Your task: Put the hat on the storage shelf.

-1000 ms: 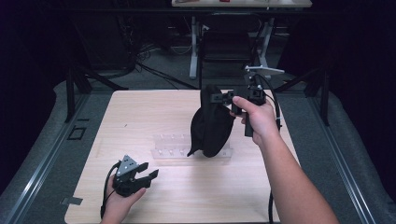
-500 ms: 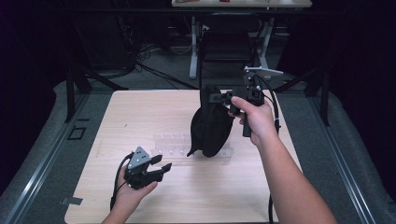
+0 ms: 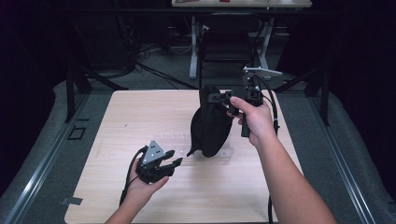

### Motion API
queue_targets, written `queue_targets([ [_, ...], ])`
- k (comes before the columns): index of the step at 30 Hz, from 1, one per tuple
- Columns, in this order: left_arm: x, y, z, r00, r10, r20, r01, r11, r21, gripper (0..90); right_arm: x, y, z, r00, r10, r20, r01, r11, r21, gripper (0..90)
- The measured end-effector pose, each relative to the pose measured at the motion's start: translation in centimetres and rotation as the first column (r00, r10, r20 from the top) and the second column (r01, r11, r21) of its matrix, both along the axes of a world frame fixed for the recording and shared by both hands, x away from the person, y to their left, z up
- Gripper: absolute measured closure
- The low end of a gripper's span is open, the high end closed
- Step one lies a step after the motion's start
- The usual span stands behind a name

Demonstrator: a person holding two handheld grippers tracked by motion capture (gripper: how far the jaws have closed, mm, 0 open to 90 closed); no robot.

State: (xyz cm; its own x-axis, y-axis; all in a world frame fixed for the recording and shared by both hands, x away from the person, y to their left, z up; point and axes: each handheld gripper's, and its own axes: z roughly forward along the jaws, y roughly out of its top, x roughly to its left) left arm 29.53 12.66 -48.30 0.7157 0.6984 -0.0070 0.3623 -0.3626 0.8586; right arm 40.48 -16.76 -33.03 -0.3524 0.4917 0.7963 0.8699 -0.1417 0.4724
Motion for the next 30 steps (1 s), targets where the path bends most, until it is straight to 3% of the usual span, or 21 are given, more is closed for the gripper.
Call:
queue_targets([
  [8, 0.2, -1.5, 1.1, 0.9993, -0.031, 0.018, 0.031, 0.9995, -0.002, 61.3, 0.0, 0.1, 0.0, 1.0000, -0.002, 0.001, 0.002, 1.000, 0.005, 86.8],
  [13, 0.3, -1.8, 1.1, 0.9993, -0.029, 0.022, 0.029, 0.9995, -0.013, 63.3, 0.0, 0.1, 0.0, 1.0000, -0.003, 0.003, 0.003, 1.000, 0.007, 86.3],
  [22, 0.4, -2.7, 1.1, 0.9985, -0.052, 0.018, 0.052, 0.9987, 0.002, 65.5, -0.1, 0.1, 0.0, 1.0000, -0.005, 0.004, 0.005, 1.000, 0.007, 86.2],
  [25, 0.6, -3.1, 1.0, 0.9980, -0.062, 0.012, 0.062, 0.9980, 0.011, 68.9, -0.1, 0.2, 0.0, 1.0000, -0.003, 0.004, 0.003, 1.000, 0.008, 86.1],
  [30, 0.7, -3.6, 0.9, 0.9979, -0.054, 0.035, 0.053, 0.9976, 0.045, 77.8, -0.1, 0.3, 0.0, 1.0000, -0.003, 0.004, 0.002, 1.000, 0.013, 86.0],
])
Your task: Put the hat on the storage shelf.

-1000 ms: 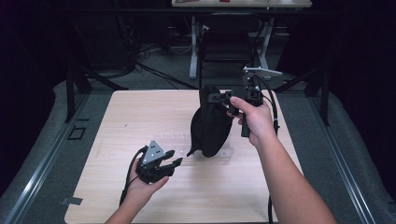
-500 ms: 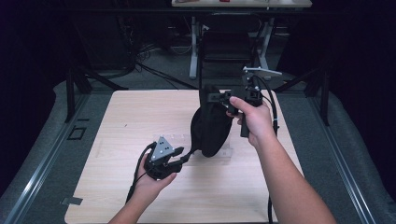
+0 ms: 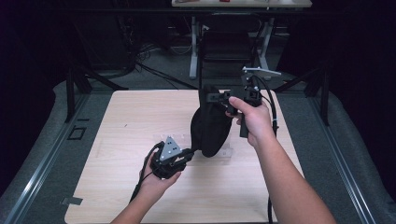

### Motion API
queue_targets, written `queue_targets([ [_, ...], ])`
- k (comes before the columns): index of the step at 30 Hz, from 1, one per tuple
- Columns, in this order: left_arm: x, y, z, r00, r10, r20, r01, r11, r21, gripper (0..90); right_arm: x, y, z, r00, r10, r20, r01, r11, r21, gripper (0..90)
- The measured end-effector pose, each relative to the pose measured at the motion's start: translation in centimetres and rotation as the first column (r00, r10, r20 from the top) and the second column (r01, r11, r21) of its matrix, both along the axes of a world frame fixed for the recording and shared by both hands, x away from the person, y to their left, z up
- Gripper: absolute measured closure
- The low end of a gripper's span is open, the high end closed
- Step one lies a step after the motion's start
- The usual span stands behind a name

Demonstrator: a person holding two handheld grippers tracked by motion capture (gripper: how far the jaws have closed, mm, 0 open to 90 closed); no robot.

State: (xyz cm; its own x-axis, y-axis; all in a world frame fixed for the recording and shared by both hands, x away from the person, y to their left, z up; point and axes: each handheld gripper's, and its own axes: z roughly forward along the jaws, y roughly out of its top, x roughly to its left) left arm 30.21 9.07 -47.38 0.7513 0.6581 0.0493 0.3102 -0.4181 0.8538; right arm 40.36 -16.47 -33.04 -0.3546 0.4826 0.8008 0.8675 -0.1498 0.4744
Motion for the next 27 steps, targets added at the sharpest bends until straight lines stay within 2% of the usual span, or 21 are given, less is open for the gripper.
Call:
queue_targets([
  [5, -0.2, -0.2, 0.0, 0.9993, -0.007, 0.038, 0.005, 0.9990, 0.045, 80.8, 0.0, 0.0, 0.0, 1.0000, -0.003, 0.001, 0.003, 1.000, -0.002, 85.8],
  [10, -0.5, -0.4, -0.1, 0.9978, -0.003, 0.067, -0.002, 0.9974, 0.072, 83.1, -0.2, 0.0, 0.1, 1.0000, 0.001, 0.004, -0.001, 1.000, -0.002, 84.6],
  [16, -0.6, -0.2, -0.2, 0.9968, 0.002, 0.079, -0.007, 0.9975, 0.070, 83.7, -0.4, -0.1, 0.5, 0.9998, 0.007, 0.019, -0.006, 1.000, -0.018, 79.5],
  [22, -0.7, 0.0, -0.4, 0.9957, 0.004, 0.092, -0.011, 0.9975, 0.069, 84.3, -0.8, -0.6, 1.3, 0.9992, 0.005, 0.041, -0.005, 1.000, -0.009, 75.3],
  [27, -0.7, 0.5, -0.4, 0.9965, 0.011, 0.083, -0.017, 0.9975, 0.069, 85.0, -1.2, -1.6, 1.9, 0.9984, -0.006, 0.057, 0.006, 1.000, -0.011, 74.2],
])
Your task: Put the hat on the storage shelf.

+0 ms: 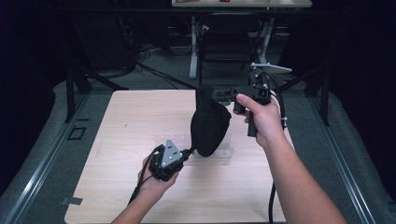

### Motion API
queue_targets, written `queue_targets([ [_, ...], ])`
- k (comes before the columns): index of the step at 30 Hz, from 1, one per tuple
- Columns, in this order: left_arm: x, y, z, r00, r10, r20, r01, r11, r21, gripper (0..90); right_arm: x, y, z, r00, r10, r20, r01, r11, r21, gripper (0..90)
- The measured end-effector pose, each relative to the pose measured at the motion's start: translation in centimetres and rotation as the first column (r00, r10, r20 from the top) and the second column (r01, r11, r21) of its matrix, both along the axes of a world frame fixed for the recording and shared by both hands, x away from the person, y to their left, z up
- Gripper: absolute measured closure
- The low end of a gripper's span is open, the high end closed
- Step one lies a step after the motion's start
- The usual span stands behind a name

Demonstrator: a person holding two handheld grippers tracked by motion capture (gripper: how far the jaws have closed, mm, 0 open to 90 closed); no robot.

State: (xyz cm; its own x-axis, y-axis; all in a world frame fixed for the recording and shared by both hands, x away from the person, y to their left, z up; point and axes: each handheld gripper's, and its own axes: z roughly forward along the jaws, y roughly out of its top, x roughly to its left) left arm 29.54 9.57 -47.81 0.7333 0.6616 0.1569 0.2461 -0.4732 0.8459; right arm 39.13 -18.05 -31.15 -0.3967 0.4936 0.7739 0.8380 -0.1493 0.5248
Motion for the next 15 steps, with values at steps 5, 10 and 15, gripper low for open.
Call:
queue_targets([
  [5, 0.0, 0.4, 0.0, 1.0000, 0.007, -0.002, -0.006, 0.9999, 0.015, 85.6, -0.5, -1.1, 0.2, 0.9996, -0.025, 0.016, 0.025, 0.999, -0.035, 72.8],
  [10, 0.1, 1.0, -0.3, 0.9998, 0.014, -0.014, -0.014, 0.9999, 0.009, 85.8, -0.9, -1.7, 0.3, 0.9989, -0.036, 0.029, 0.038, 0.996, -0.082, 72.0],
  [15, 0.1, 1.4, -0.4, 0.9995, 0.022, -0.022, -0.022, 0.9997, 0.010, 85.9, -1.3, -2.2, 0.2, 0.9988, -0.037, 0.031, 0.040, 0.993, -0.113, 72.1],
])
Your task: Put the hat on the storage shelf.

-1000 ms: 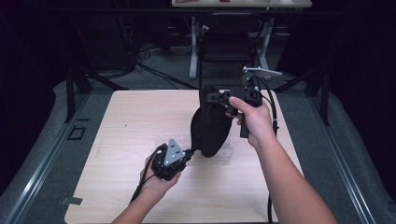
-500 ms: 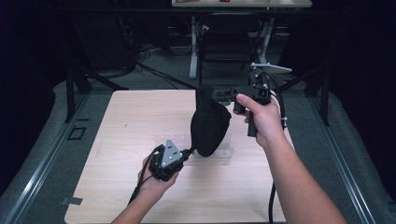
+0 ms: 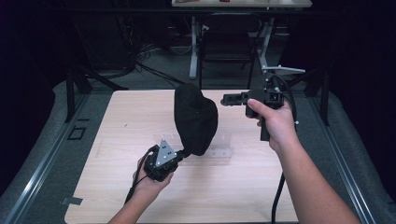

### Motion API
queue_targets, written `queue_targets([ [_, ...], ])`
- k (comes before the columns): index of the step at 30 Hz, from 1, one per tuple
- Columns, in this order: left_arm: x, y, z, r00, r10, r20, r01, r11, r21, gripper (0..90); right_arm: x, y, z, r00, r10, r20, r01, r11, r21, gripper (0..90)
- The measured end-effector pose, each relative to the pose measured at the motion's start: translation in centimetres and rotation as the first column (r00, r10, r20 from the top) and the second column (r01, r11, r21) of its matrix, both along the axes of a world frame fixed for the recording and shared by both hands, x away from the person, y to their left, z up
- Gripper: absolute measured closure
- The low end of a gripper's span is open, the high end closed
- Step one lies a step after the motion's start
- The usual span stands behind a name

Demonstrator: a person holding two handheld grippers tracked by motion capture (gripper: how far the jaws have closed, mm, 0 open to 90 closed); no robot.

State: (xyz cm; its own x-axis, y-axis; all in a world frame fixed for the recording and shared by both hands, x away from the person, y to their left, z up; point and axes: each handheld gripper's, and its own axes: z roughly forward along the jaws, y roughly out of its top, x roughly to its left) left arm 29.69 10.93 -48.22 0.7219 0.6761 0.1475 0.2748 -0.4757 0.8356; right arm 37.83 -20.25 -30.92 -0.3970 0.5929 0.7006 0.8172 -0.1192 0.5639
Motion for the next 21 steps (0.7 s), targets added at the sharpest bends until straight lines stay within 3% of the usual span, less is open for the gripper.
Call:
queue_targets([
  [9, 0.1, 0.8, -0.9, 0.9994, 0.021, -0.029, -0.021, 0.9998, -0.005, 85.9, -0.1, -0.8, -0.4, 0.9999, -0.015, -0.002, 0.015, 1.000, 0.001, 72.2],
  [14, 0.3, 1.3, -2.1, 0.9975, 0.045, -0.055, -0.044, 0.9989, 0.017, 85.4, -0.1, -1.0, -0.5, 0.9998, -0.018, -0.004, 0.018, 1.000, 0.000, 72.0],
  [15, 0.4, 1.6, -2.6, 0.9962, 0.055, -0.068, -0.056, 0.9984, -0.004, 85.4, -0.1, -1.1, -0.5, 0.9998, -0.020, -0.004, 0.020, 1.000, 0.000, 71.8],
  [21, 0.1, 2.2, -3.3, 0.9956, 0.058, -0.073, -0.058, 0.9983, 0.005, 85.2, -0.2, -1.4, -0.5, 0.9996, -0.027, -0.003, 0.027, 1.000, -0.001, 71.7],
])
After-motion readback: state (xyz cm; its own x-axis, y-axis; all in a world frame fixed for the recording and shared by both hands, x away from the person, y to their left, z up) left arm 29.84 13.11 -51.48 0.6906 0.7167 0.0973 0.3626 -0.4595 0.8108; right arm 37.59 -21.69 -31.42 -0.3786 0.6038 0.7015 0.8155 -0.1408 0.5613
